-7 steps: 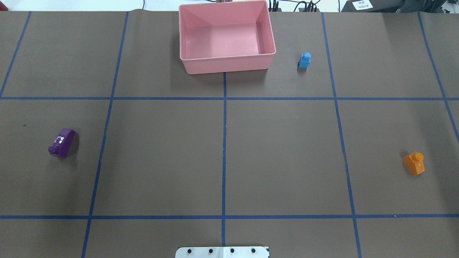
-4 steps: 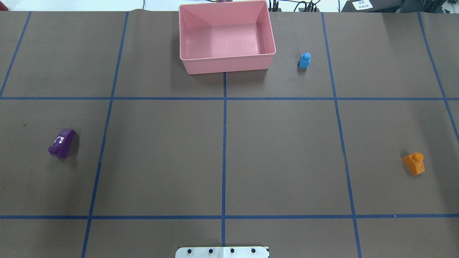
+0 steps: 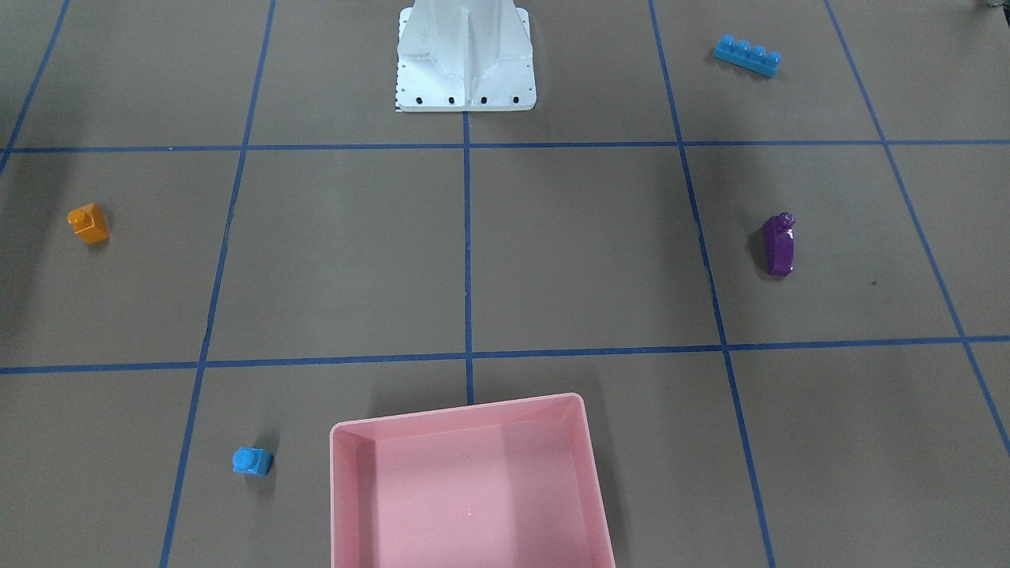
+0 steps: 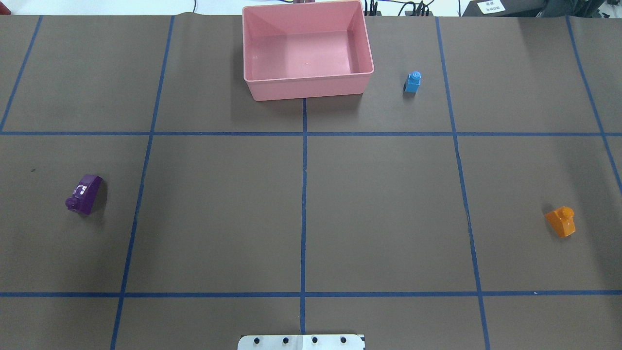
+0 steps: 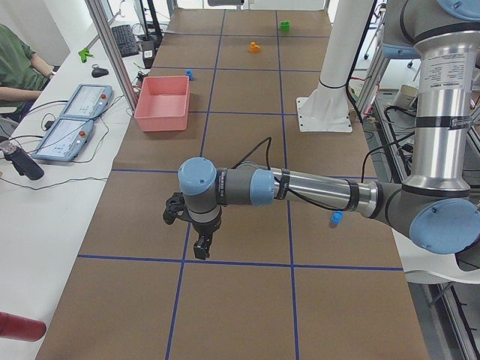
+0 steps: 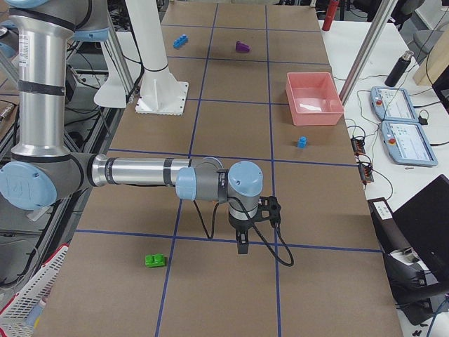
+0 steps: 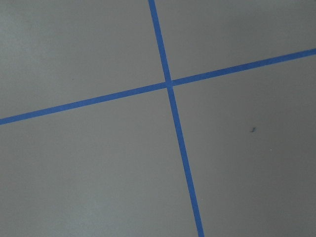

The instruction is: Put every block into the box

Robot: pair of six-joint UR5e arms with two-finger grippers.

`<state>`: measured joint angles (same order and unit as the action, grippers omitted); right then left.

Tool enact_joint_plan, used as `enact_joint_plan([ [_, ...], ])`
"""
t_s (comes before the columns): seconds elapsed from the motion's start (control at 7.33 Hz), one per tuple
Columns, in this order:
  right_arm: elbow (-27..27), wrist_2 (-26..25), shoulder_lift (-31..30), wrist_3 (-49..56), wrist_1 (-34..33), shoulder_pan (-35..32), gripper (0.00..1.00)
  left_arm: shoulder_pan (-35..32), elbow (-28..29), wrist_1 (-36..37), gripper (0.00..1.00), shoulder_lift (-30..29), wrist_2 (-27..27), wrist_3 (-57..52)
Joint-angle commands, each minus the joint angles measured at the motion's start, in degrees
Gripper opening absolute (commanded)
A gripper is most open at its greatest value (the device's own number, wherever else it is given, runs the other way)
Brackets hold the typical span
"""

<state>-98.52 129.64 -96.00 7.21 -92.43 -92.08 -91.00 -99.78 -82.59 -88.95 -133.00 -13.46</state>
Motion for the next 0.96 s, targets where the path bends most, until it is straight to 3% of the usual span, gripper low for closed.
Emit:
enact_joint_plan([
  [0.0,-2.5,2.4,0.1,-0.2,0.1,0.3,1.00,0.0,0.7,-7.8,1.00,0.5,-0.2,0.2],
  [0.27,-2.5,5.4,0.0,-0.2,3.4,0.3,1.00,0.1,1.8,-8.0,1.00,-1.5,-0.3,9.4],
  [0.55,-3.1,6.0,0.2,-0.5,4.0,1.9,1.00,0.2,4.8,-8.7,1.00,-2.9,-0.3,9.3],
  [0.82,-3.3,8.2,-0.6,-0.4,10.1,4.0,1.00,0.2,5.3,-10.9,1.00,-1.7,-0.4,9.3],
])
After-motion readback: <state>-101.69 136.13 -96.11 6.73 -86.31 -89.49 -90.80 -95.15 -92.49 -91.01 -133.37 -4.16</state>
